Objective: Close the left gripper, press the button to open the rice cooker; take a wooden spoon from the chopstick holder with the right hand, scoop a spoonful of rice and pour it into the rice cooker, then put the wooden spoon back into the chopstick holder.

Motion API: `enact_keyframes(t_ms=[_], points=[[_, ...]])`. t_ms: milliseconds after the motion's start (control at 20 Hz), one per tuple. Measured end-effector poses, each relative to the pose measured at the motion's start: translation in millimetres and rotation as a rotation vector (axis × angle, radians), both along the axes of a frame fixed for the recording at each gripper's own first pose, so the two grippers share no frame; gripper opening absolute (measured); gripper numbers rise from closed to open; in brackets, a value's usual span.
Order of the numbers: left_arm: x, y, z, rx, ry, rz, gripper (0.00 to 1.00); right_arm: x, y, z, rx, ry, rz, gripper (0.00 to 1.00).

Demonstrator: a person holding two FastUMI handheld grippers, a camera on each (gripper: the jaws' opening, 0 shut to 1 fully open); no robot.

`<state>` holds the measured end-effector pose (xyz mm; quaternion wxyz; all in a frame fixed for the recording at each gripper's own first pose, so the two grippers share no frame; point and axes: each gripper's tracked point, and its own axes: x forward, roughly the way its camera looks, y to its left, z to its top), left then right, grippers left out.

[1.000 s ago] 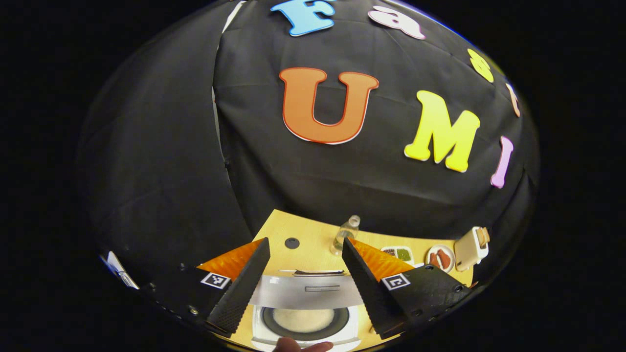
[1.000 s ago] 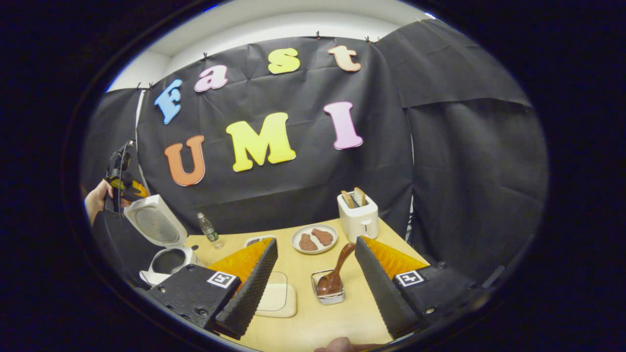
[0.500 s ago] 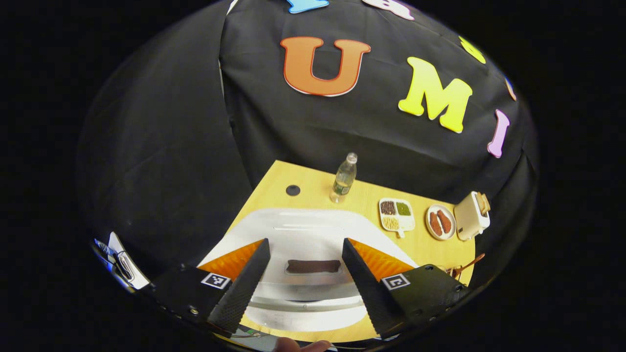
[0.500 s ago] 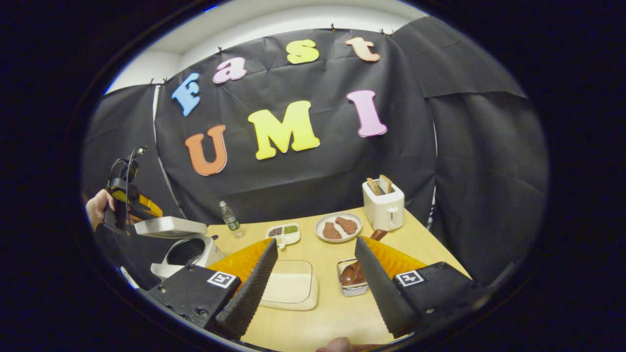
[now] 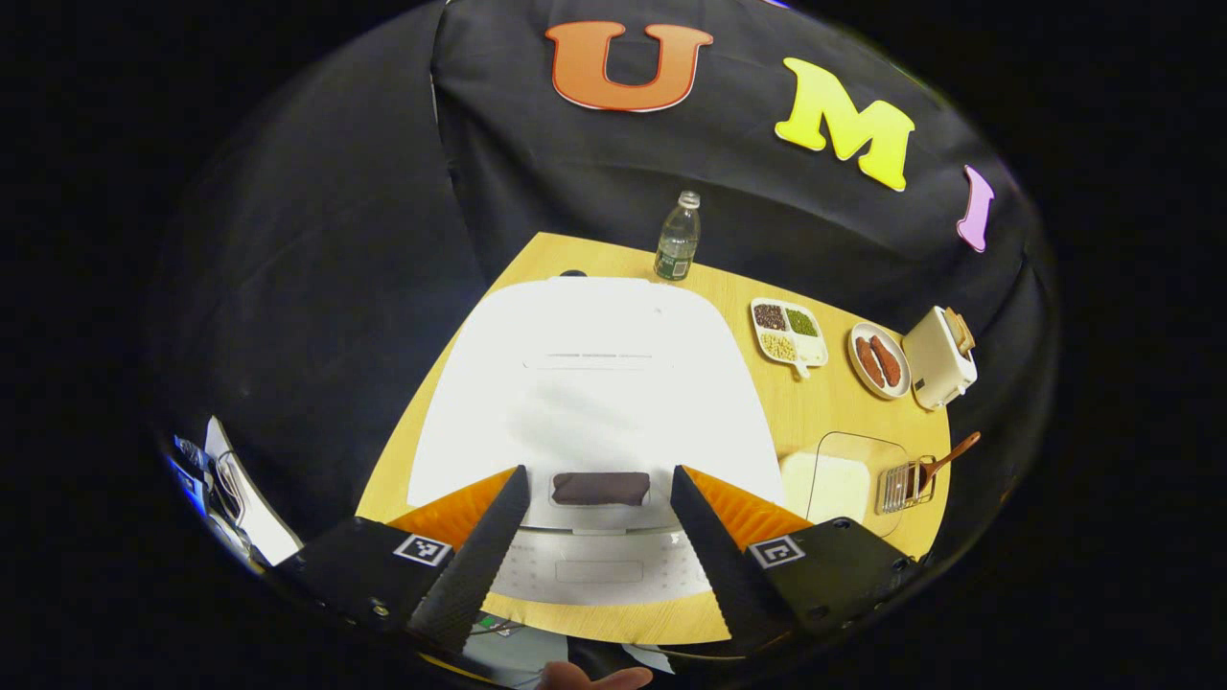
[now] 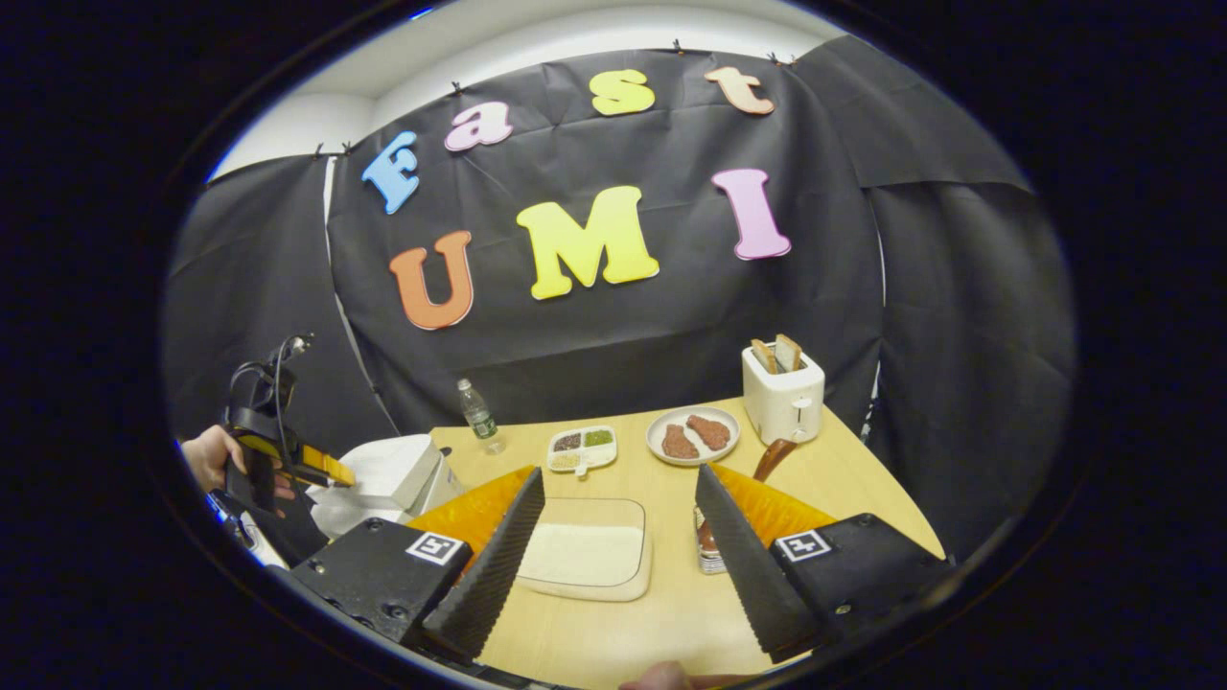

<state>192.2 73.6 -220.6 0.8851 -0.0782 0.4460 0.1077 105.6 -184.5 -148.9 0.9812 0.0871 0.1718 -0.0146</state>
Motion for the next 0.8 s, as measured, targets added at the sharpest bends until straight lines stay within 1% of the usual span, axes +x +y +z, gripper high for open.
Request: enact_keyframes(t_ms=[250,300,350,400,450,650,800], points=[[-2.4,1.3,-17.6,-0.016,0.032,0.007,0.96,2.0,4.5,-2.4,0.003,0.017,0.009,1.00],[-1.3,3.1,-18.0,-0.004,0.034,0.009,0.95,2.5,7.7,-0.8,0.004,0.013,0.012,1.00],[-0.5,4.5,-19.2,0.008,0.036,0.002,0.96,4.4,10.6,0.1,0.006,0.010,0.014,1.00],[-2.0,4.6,-21.6,0.016,0.046,-0.002,1.00,5.0,13.3,0.1,0.009,0.007,0.017,1.00],[-4.5,5.0,-22.1,0.024,0.050,-0.007,0.96,6.4,16.9,0.0,0.015,0.003,0.021,1.00],[-7.3,5.9,-22.7,0.013,0.046,-0.043,0.98,8.8,30.7,-7.8,0.033,0.013,0.038,1.00],[-2.4,6.7,-23.5,0.029,0.016,-0.060,0.99,7.6,39.3,-10.8,0.043,0.019,0.048,1.00]])
